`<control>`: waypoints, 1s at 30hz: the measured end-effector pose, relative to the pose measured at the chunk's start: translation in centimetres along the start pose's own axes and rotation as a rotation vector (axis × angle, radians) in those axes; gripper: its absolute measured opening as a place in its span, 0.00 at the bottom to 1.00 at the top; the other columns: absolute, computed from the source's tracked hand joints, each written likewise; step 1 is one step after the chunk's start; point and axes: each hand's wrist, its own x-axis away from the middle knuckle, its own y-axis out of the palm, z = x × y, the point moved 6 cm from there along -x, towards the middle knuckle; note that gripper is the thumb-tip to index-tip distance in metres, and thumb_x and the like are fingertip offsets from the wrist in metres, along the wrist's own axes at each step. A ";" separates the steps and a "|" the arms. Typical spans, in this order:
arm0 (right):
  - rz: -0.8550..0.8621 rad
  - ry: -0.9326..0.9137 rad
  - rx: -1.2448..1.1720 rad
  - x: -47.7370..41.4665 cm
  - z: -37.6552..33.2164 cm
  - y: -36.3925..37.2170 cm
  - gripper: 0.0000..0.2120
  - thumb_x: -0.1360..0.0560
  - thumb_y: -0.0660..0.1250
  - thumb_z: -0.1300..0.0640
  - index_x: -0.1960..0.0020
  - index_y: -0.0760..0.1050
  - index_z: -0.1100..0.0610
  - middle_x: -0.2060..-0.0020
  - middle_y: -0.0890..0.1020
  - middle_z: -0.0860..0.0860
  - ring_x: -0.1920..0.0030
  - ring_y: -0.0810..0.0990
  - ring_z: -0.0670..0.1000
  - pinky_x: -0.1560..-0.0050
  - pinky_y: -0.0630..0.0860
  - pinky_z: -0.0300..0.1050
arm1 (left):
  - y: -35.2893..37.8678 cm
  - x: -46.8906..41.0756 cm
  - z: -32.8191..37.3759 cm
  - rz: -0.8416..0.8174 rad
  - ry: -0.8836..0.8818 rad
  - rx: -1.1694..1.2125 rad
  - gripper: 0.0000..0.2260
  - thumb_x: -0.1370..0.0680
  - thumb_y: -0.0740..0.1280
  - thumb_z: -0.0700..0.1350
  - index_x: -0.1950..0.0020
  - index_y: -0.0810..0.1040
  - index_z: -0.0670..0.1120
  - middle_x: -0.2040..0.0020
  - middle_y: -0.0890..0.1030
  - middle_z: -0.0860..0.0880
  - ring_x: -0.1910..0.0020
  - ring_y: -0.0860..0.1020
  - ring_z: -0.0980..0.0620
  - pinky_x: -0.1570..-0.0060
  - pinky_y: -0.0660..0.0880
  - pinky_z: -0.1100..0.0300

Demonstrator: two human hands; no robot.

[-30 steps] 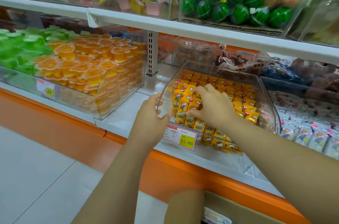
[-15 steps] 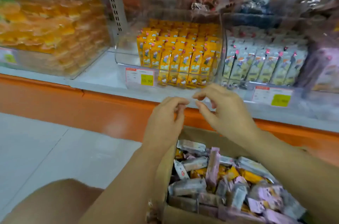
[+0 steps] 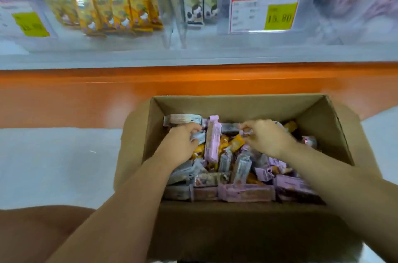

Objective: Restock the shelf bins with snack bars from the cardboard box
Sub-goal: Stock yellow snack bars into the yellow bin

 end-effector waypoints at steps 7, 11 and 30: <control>-0.300 0.073 -0.124 -2.6 1.0 4.7 0.27 0.22 0.64 0.48 0.26 0.60 0.54 0.33 0.71 0.56 0.38 0.73 0.57 0.41 0.72 0.50 | 3.1 -1.4 -0.3 -0.102 -0.035 -0.100 0.19 0.20 0.63 0.44 0.29 0.69 0.53 0.31 0.71 0.46 0.40 0.75 0.46 0.44 0.75 0.48; -0.242 0.113 -0.163 -3.6 1.1 4.8 0.25 0.26 0.70 0.46 0.34 0.71 0.57 0.55 0.78 0.52 0.52 0.76 0.53 0.58 0.72 0.45 | 2.9 -1.4 -0.1 -0.066 -0.030 -0.129 0.19 0.21 0.63 0.45 0.30 0.70 0.53 0.30 0.70 0.47 0.35 0.70 0.46 0.39 0.72 0.49; 0.199 -0.460 -0.095 9.3 -8.8 -13.6 0.14 0.32 0.70 0.67 0.51 0.75 0.53 0.54 0.79 0.49 0.60 0.76 0.44 0.59 0.71 0.35 | -6.6 4.9 8.6 -0.159 0.210 0.261 0.23 0.23 0.68 0.45 0.29 0.68 0.49 0.33 0.71 0.51 0.36 0.70 0.55 0.42 0.70 0.62</control>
